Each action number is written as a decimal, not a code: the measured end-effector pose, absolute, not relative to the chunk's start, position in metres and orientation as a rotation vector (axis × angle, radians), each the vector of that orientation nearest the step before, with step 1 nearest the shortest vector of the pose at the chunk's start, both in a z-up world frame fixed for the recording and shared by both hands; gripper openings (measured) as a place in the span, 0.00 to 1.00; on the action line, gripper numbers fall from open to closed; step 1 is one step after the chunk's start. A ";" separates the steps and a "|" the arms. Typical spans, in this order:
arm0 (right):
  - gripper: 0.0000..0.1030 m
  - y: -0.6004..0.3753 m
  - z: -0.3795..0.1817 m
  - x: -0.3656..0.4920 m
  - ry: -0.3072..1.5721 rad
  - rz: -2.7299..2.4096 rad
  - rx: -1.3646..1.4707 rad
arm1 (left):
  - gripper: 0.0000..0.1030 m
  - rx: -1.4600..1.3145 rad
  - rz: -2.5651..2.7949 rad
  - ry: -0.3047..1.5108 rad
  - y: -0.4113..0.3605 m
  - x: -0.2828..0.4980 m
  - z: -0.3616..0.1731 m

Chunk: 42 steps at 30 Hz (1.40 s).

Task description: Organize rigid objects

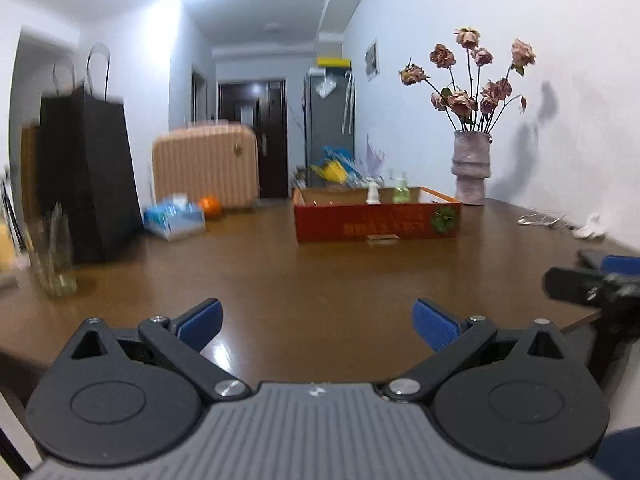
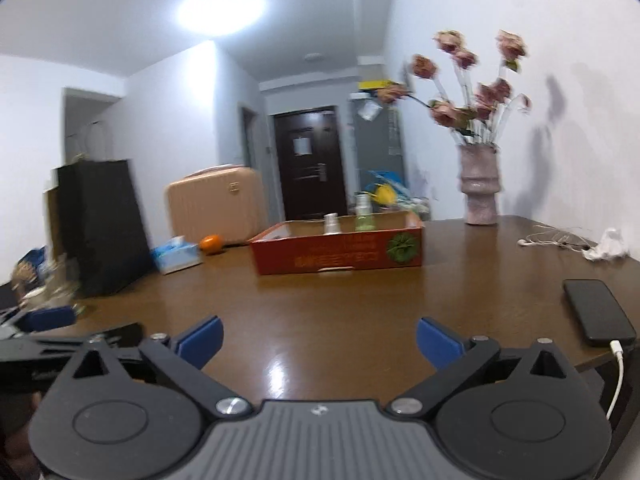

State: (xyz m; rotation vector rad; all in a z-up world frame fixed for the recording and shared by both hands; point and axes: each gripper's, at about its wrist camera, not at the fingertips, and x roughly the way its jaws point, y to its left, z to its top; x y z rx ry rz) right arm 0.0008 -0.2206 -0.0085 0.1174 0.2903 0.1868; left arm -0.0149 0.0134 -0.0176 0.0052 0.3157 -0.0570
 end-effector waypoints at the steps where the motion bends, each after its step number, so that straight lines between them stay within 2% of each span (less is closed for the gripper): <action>1: 1.00 -0.218 -0.012 -0.009 0.291 0.205 0.115 | 1.00 0.003 -0.069 0.314 0.013 -0.016 -0.016; 9: 1.00 -0.207 -0.009 -0.015 0.280 0.215 0.024 | 1.00 0.032 -0.057 0.270 0.009 -0.014 -0.010; 42: 1.00 -0.213 -0.010 -0.013 0.297 0.216 0.056 | 1.00 0.063 -0.054 0.217 0.002 -0.021 -0.007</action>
